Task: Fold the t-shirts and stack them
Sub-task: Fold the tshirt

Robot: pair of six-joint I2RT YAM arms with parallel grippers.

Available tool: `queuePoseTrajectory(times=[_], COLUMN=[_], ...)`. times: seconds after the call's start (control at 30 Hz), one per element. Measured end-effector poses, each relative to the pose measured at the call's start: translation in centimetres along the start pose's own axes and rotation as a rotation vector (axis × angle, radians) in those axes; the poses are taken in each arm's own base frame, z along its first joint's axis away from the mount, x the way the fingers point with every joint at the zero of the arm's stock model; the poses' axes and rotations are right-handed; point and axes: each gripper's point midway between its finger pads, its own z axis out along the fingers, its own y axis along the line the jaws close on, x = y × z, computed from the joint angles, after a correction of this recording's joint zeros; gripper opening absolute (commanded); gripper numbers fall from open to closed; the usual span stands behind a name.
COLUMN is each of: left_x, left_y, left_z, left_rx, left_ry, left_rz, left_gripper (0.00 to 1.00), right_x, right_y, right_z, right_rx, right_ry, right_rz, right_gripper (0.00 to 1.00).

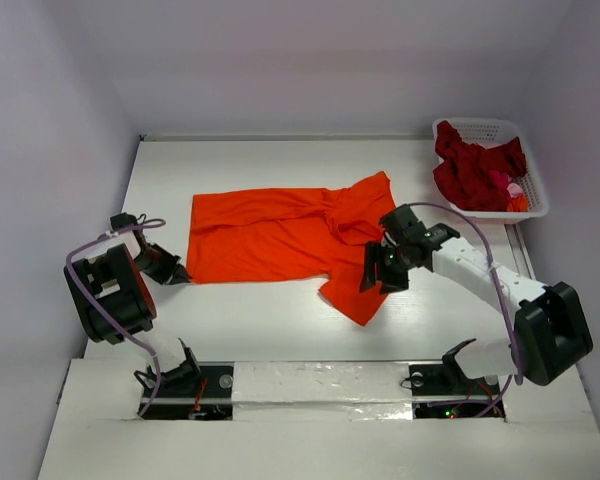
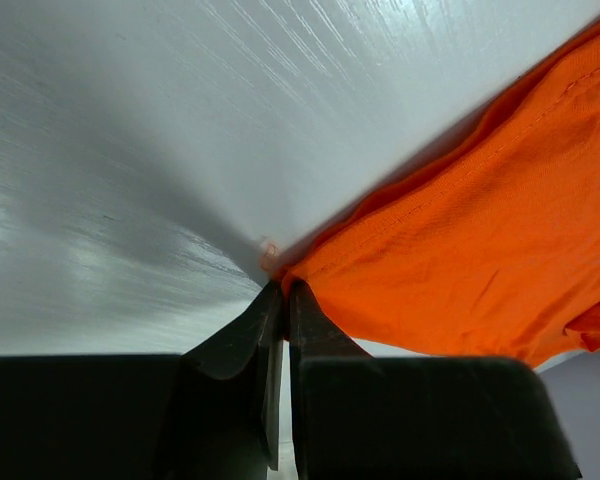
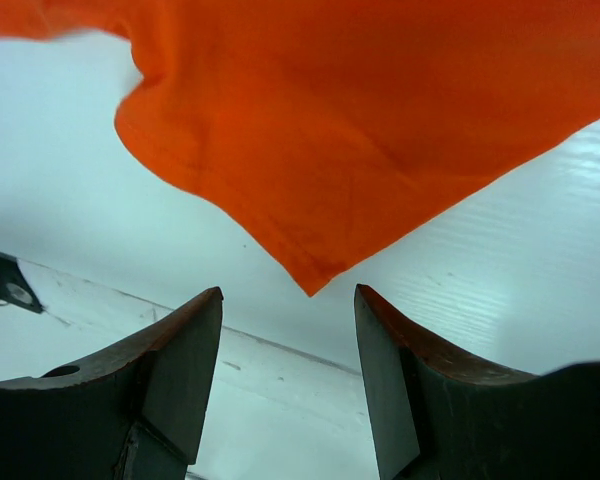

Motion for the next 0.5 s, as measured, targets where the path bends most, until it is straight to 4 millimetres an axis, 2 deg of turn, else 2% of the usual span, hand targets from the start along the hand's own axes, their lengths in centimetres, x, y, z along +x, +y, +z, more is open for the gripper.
queuePoseTrajectory(times=[0.2, 0.33, 0.5], left_x=[-0.3, -0.8, -0.9], left_y=[-0.2, -0.4, -0.4], left_z=[0.0, 0.0, -0.1], left_rx=[0.0, 0.0, 0.0], left_ry=[0.002, -0.004, -0.006], left_rz=[0.01, 0.017, 0.021], left_gripper=[0.0, 0.0, 0.0], right_x=[4.1, 5.7, 6.9], right_y=[2.0, 3.0, 2.1], right_z=[1.5, 2.0, 2.8], right_rx=[-0.001, 0.002, 0.054], right_ry=[0.079, 0.096, 0.098], right_rz=[-0.073, -0.101, -0.096], right_gripper=[0.61, 0.6, 0.58])
